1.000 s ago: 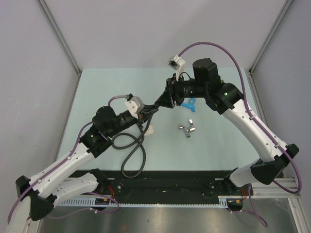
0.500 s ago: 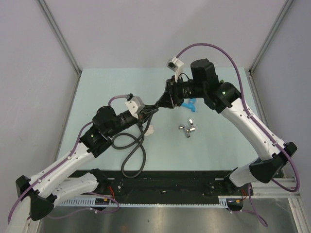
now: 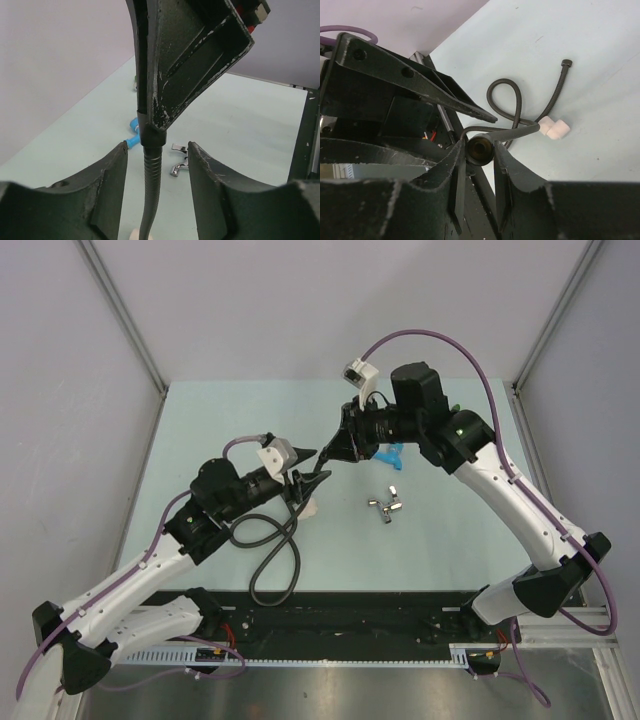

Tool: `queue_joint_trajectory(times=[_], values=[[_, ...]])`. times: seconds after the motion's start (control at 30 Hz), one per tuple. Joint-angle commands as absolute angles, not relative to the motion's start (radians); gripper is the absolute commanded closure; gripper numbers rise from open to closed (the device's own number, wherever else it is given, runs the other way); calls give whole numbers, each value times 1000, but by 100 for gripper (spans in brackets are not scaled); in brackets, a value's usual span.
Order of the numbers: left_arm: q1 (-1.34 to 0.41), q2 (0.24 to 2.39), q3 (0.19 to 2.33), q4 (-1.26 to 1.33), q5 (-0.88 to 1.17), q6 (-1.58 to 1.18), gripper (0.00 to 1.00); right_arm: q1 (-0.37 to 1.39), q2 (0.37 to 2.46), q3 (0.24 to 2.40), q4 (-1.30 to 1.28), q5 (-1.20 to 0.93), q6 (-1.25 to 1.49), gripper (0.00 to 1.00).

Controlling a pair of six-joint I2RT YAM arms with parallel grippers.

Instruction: Install the water faucets

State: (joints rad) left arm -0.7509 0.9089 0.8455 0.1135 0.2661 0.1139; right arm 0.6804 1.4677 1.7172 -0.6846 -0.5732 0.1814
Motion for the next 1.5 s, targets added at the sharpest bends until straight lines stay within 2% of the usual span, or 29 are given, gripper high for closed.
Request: queue_joint_trajectory(times=[0.0,0.17,0.37,0.53,0.57,0.7,0.73,0.77,0.87,0.93,0.97,1.1,1.23,1.27,1.33,1.43,1.47], values=[[-755,893,884,184,281,161,42,693,1447,1763,-678,-551,160,100],[-756,907,887,218,281,156,43,703,1450,1764,-676,-545,158,100],[-758,925,888,232,276,158,54,716,1451,1767,-675,-538,158,100],[-756,930,887,238,272,161,68,721,1453,1770,-675,-538,160,100],[-756,930,887,239,272,161,76,722,1454,1770,-675,-538,160,100],[-758,930,885,239,262,160,91,723,1457,1772,-675,-532,160,98],[-756,930,884,239,258,156,94,719,1454,1772,-672,-531,161,92],[-756,930,879,239,244,153,99,716,1451,1770,-670,-523,163,80],[-758,920,862,250,218,140,100,704,1439,1764,-661,-518,163,74],[-756,913,848,262,193,129,100,695,1436,1761,-661,-520,163,65],[-756,910,836,276,184,126,100,684,1428,1759,-661,-522,164,54],[-756,882,792,310,149,101,100,632,1367,1692,-568,-532,201,29],[-753,848,724,353,95,54,100,503,1241,1431,-327,-618,357,1],[-755,833,710,362,88,43,100,473,1218,1378,-225,-670,420,0],[-752,816,668,391,60,8,99,375,1184,1329,-201,-719,443,0],[-739,785,602,432,46,-78,100,313,1186,1319,-351,-668,371,0],[-739,772,585,440,43,-92,100,311,1186,1319,-438,-582,348,0]])
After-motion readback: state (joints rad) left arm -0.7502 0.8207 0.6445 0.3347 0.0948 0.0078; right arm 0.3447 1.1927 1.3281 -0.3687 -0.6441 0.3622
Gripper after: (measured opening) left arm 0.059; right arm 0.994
